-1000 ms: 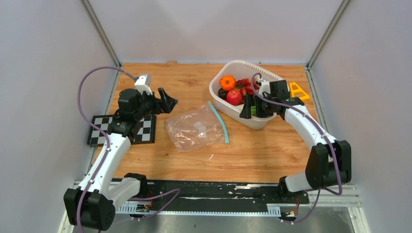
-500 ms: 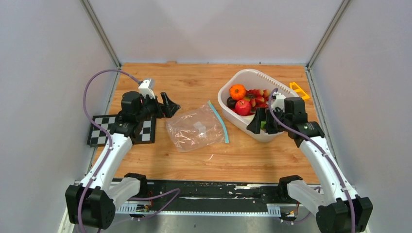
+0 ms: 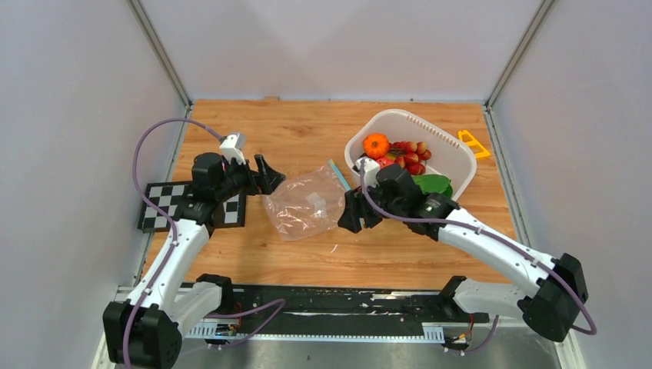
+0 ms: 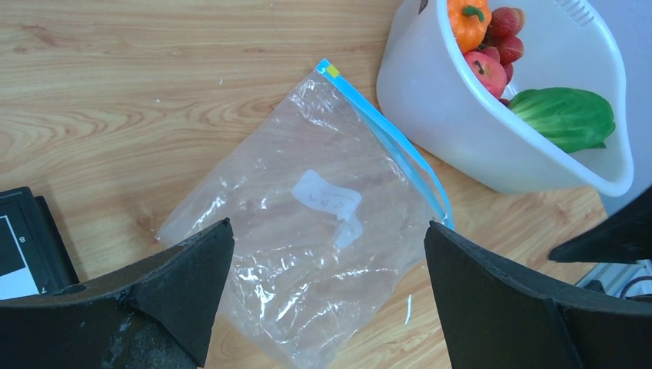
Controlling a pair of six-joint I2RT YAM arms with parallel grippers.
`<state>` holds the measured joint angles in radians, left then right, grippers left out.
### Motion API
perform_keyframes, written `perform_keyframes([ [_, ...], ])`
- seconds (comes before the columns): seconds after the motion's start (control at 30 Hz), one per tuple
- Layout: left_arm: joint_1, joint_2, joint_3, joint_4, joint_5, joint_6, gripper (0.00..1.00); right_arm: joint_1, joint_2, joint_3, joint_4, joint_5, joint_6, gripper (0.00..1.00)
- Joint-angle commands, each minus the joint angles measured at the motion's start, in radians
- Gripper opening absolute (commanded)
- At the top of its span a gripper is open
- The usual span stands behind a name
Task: Place the food in the zip-top bag and seal the zipper
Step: Pick up the zipper food storage bag at the center of the board.
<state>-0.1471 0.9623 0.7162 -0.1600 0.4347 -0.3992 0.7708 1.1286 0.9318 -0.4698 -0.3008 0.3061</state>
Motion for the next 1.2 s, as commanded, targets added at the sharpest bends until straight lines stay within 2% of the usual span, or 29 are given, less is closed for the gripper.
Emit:
perform_keyframes([
  [0.0, 0.004, -0.043, -0.008, 0.0, -0.012, 0.008, 1.0, 0.073, 0.053, -0.049, 0.086, 0.279, 0.071, 0.62],
  [0.2, 0.004, -0.046, -0.017, -0.006, -0.005, 0.01, 1.0, 0.088, 0.12, -0.123, 0.193, 0.483, 0.092, 0.63],
  [0.43, 0.003, -0.054, -0.045, -0.054, 0.003, 0.017, 1.0, 0.089, 0.178, -0.235, 0.402, 0.577, 0.153, 0.58],
  [0.6, -0.005, -0.076, -0.1, -0.134, -0.071, -0.039, 1.0, 0.088, 0.218, -0.279, 0.545, 0.618, 0.2, 0.6],
  [0.83, -0.031, -0.105, -0.174, -0.154, -0.102, -0.073, 1.0, 0.086, 0.283, -0.324, 0.699, 0.593, 0.257, 0.6],
  [1.0, -0.032, -0.081, -0.182, -0.153, -0.1, -0.067, 0.94, 0.086, 0.318, -0.331, 0.733, 0.604, 0.256, 0.6],
  [1.17, -0.038, -0.044, -0.188, -0.126, -0.099, -0.071, 0.87, 0.087, 0.328, -0.336, 0.808, 0.474, 0.192, 0.57],
])
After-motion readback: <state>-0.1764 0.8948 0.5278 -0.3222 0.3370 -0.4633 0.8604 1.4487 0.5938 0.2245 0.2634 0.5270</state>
